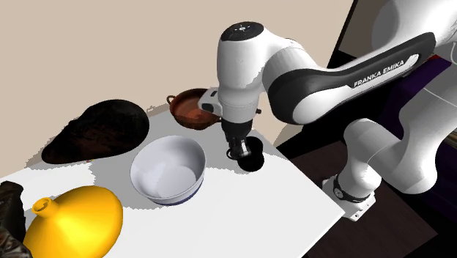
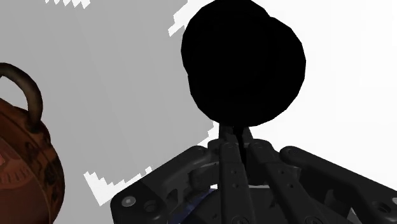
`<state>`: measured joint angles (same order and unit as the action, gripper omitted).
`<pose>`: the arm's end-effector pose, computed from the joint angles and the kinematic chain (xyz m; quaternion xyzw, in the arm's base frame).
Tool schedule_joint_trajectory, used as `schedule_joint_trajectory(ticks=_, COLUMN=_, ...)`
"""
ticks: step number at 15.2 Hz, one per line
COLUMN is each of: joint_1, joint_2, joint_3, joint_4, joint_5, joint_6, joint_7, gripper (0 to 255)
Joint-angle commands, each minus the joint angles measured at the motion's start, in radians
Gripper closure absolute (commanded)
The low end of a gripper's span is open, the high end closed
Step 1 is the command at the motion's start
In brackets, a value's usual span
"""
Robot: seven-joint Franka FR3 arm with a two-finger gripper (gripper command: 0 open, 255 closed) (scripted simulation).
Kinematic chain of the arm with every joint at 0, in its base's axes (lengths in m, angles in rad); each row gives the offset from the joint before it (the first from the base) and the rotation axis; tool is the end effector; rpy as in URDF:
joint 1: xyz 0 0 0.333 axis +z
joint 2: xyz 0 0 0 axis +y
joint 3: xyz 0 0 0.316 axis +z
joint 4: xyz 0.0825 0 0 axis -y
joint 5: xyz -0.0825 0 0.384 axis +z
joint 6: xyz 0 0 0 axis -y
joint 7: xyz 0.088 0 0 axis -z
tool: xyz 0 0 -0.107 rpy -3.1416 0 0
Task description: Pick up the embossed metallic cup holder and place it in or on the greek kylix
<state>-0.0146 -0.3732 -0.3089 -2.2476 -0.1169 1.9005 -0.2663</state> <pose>0.4178 -0.1602 0.5078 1.0000 -0.0002 0.0058 0.0016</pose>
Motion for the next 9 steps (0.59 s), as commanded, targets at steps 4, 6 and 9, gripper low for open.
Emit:
schedule_joint_trajectory(ticks=4, joint_1=0.002, joint_2=-0.001, joint_3=0.004, joint_4=0.065, joint_5=0.003, joint_6=-0.067, joint_7=-0.002, gripper=255)
schedule_joint_trajectory(ticks=6, joint_1=0.003, joint_2=-0.002, joint_3=0.006, joint_4=0.091, joint_5=0.004, joint_6=-0.094, joint_7=-0.003, gripper=255)
schedule_joint_trajectory(ticks=9, joint_1=0.004, joint_2=-0.002, joint_3=0.009, joint_4=0.131, joint_5=0.007, joint_6=-0.134, joint_7=-0.004, gripper=255)
